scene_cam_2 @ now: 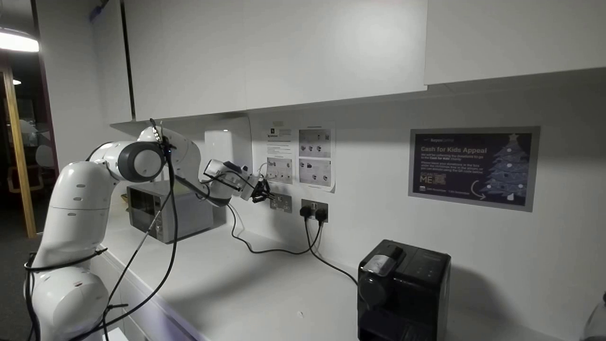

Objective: Press a switch on the bottom left wall socket.

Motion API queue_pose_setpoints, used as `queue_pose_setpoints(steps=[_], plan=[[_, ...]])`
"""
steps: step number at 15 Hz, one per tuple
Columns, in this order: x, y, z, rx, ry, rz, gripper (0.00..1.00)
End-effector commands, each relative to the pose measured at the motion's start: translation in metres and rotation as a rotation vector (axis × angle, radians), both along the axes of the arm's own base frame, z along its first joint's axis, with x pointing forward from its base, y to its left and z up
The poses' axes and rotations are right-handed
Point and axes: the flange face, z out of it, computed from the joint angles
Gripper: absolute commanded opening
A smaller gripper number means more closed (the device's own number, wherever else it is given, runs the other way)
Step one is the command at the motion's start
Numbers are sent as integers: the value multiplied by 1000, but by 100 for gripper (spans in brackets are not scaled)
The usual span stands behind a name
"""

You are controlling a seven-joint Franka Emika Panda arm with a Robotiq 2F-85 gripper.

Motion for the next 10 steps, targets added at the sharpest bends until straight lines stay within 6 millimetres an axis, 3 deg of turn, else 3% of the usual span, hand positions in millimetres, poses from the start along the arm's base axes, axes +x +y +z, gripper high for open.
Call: queue_pose_setpoints(steps=[1,10], plan=[[-2,-12,14,-22,-12,11,0],[7,-21,8,-26,-13,-19,0]])
